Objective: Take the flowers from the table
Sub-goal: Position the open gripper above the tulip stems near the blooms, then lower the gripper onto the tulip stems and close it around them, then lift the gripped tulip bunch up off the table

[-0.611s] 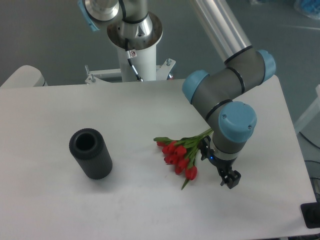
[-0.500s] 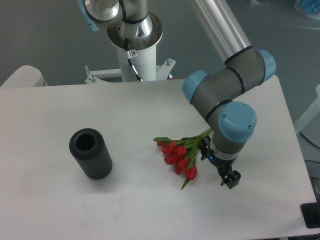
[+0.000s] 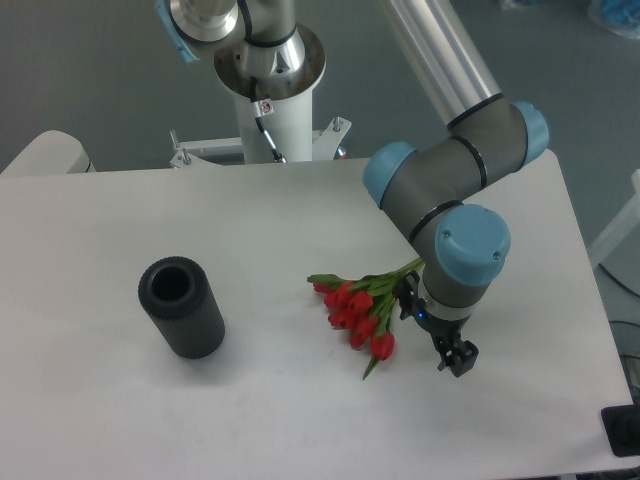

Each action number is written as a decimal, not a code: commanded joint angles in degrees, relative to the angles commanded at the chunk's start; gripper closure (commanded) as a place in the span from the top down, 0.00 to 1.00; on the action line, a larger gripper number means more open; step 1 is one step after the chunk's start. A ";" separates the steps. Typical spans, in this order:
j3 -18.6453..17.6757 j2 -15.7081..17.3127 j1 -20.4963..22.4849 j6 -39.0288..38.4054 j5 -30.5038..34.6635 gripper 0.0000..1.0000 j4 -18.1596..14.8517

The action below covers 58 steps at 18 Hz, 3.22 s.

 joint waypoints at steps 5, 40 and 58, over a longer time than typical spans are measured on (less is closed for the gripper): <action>-2.99 1.32 0.35 1.85 1.05 1.00 0.09; -22.68 7.56 8.09 2.56 1.05 0.45 9.67; -14.34 7.12 5.89 -0.44 0.17 0.00 8.44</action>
